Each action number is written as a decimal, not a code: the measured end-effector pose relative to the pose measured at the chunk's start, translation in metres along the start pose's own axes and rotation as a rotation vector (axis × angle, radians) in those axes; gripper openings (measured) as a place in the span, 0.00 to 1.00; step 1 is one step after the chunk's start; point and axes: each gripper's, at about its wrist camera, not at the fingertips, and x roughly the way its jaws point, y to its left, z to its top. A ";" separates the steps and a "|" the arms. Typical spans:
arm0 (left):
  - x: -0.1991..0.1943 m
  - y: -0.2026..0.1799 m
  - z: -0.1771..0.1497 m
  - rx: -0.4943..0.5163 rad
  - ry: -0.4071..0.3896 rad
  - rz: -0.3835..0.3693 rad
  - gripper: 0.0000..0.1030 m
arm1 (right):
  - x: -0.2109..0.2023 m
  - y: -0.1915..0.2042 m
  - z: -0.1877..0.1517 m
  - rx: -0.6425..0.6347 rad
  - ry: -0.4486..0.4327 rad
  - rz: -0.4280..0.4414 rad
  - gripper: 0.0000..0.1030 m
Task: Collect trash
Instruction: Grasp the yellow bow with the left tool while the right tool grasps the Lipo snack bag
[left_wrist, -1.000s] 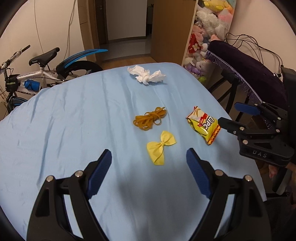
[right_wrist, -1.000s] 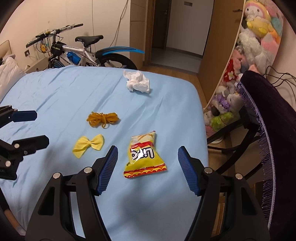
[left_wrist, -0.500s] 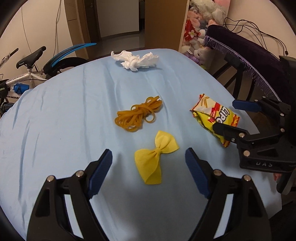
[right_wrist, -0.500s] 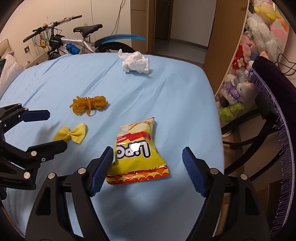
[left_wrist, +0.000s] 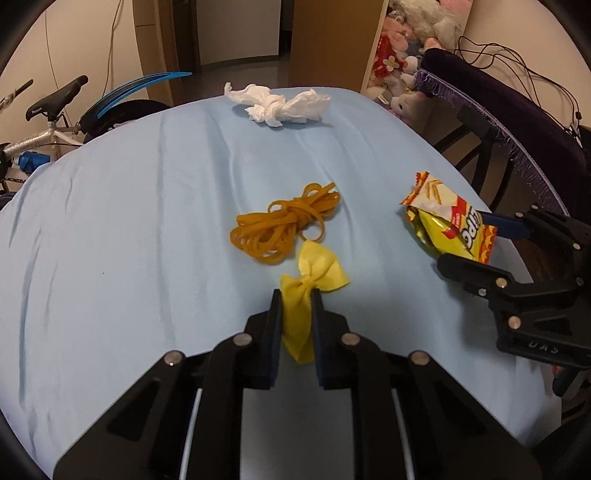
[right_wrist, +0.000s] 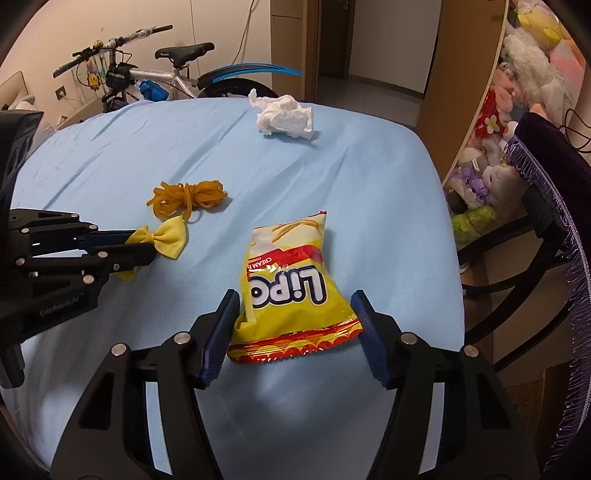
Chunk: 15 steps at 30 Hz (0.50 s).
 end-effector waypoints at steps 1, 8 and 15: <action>-0.001 0.001 0.000 0.000 -0.004 0.002 0.12 | -0.001 0.000 0.001 -0.001 -0.002 0.000 0.58; -0.020 0.011 0.000 -0.036 -0.035 -0.018 0.11 | -0.010 0.003 0.005 -0.002 -0.003 0.004 0.58; -0.050 0.028 -0.007 -0.068 -0.064 -0.021 0.11 | -0.028 0.020 0.013 -0.042 -0.014 0.010 0.58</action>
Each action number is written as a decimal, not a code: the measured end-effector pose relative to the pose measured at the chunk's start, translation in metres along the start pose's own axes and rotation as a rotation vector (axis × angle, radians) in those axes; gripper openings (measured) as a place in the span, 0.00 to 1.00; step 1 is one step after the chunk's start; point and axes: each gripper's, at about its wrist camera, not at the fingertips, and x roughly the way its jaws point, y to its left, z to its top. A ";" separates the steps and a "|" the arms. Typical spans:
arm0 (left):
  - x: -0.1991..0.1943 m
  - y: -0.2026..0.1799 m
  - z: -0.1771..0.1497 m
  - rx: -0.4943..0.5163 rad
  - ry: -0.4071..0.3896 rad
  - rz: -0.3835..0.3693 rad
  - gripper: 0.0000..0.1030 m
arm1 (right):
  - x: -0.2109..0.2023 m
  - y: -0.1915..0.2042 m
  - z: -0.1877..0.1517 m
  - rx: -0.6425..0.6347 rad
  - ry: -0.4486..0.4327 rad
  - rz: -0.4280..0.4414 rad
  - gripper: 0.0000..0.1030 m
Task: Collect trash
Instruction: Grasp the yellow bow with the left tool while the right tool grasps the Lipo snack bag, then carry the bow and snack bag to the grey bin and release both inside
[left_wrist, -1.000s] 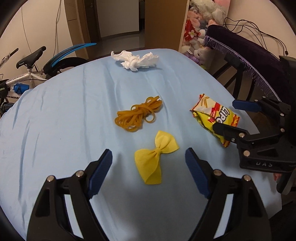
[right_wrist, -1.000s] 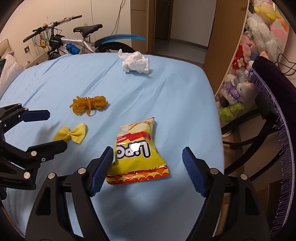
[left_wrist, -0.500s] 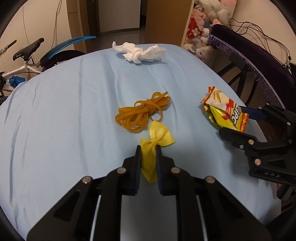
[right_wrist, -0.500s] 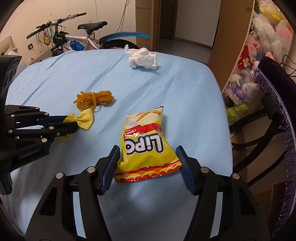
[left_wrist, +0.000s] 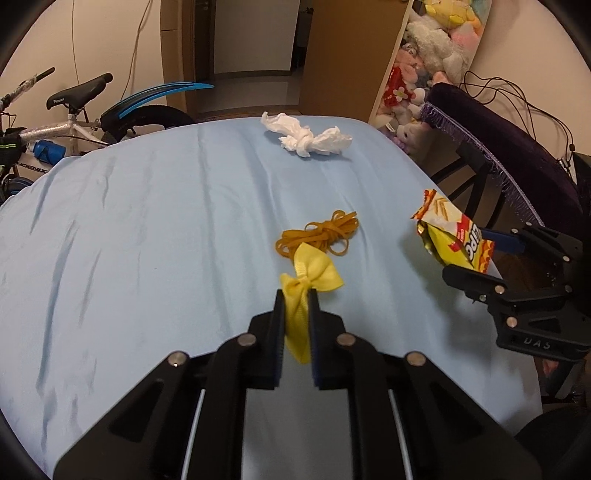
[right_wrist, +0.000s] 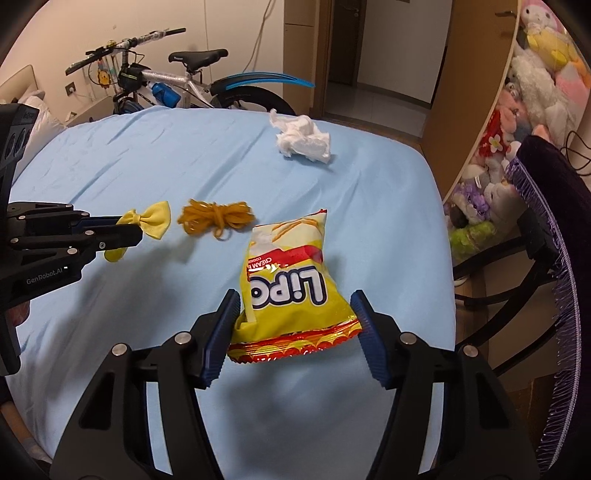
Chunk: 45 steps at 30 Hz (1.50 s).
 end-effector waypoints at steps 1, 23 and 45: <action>-0.007 0.003 -0.002 -0.003 -0.004 0.002 0.11 | -0.004 0.004 0.002 -0.008 -0.003 0.003 0.58; -0.211 0.141 -0.067 -0.189 -0.165 0.236 0.11 | -0.105 0.172 0.083 -0.263 -0.175 0.162 0.58; -0.466 0.307 -0.253 -0.525 -0.242 0.665 0.11 | -0.177 0.509 0.098 -0.626 -0.263 0.600 0.57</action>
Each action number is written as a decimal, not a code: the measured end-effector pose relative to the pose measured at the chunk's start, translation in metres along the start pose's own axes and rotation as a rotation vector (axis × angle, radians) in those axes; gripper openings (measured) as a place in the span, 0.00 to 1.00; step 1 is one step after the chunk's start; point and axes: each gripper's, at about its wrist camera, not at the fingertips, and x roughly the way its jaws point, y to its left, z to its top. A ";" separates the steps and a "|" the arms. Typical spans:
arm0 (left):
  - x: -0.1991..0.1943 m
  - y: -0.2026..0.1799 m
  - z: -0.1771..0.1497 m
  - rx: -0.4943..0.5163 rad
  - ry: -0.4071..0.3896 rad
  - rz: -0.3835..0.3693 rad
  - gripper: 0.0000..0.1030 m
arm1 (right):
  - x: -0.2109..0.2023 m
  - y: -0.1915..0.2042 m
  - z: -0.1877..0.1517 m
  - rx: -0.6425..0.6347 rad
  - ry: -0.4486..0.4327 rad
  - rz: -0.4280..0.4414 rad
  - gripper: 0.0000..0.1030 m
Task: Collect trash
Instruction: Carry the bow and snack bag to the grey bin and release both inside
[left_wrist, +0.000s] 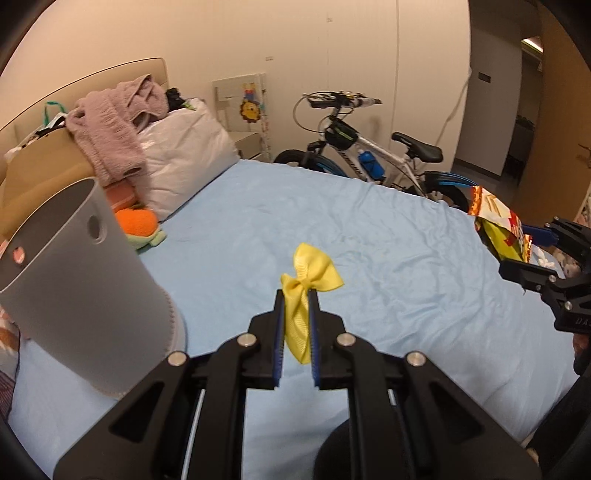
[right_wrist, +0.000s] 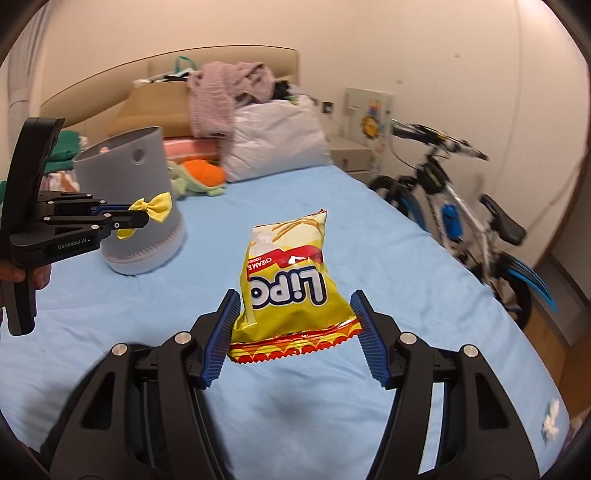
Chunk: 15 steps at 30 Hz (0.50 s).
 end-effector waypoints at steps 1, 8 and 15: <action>-0.006 0.015 -0.002 -0.020 0.000 0.021 0.11 | 0.005 0.010 0.008 -0.012 -0.004 0.019 0.58; -0.042 0.095 -0.010 -0.118 0.000 0.132 0.11 | 0.038 0.087 0.067 -0.099 -0.036 0.158 0.58; -0.080 0.156 -0.002 -0.166 -0.007 0.246 0.11 | 0.061 0.158 0.126 -0.189 -0.072 0.281 0.58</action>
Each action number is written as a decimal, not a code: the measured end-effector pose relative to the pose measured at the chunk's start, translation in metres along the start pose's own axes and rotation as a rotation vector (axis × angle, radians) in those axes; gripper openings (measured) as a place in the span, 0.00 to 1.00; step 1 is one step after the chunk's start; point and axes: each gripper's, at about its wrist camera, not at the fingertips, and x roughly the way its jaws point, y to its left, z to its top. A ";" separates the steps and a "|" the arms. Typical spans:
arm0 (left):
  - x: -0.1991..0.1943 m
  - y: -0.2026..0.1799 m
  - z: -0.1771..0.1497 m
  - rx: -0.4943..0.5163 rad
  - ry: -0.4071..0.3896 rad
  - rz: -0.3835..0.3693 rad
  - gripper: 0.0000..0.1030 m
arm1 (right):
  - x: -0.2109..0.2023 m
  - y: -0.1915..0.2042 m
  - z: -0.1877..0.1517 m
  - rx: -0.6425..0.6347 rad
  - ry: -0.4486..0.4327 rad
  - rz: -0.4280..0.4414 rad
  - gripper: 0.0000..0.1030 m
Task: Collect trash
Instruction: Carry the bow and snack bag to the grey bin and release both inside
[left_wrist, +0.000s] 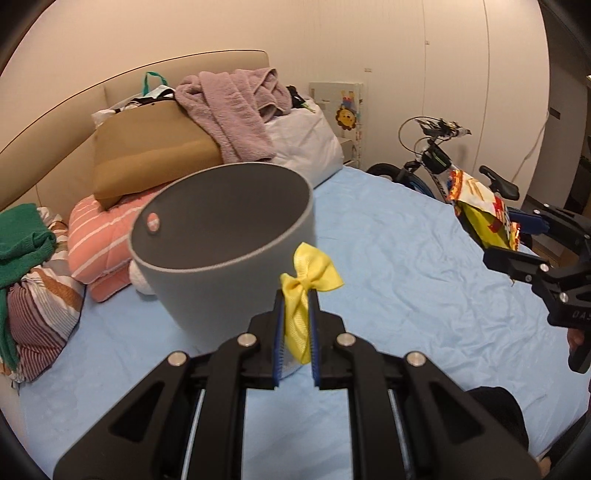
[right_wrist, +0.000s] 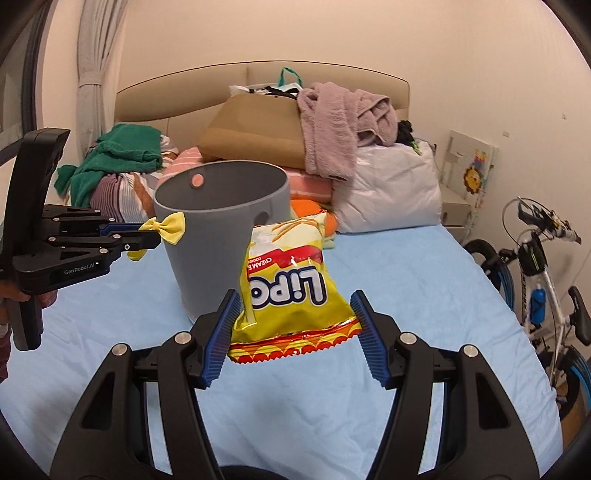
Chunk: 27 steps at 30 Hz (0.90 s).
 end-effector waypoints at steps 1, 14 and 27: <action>-0.004 0.009 0.002 -0.014 -0.002 0.019 0.11 | 0.006 0.007 0.009 -0.009 -0.005 0.013 0.58; -0.022 0.063 0.037 -0.102 0.013 0.147 0.12 | 0.068 0.064 0.102 -0.090 0.008 0.129 0.58; -0.015 0.075 0.086 -0.168 -0.042 0.155 0.15 | 0.113 0.060 0.158 -0.047 0.058 0.147 0.70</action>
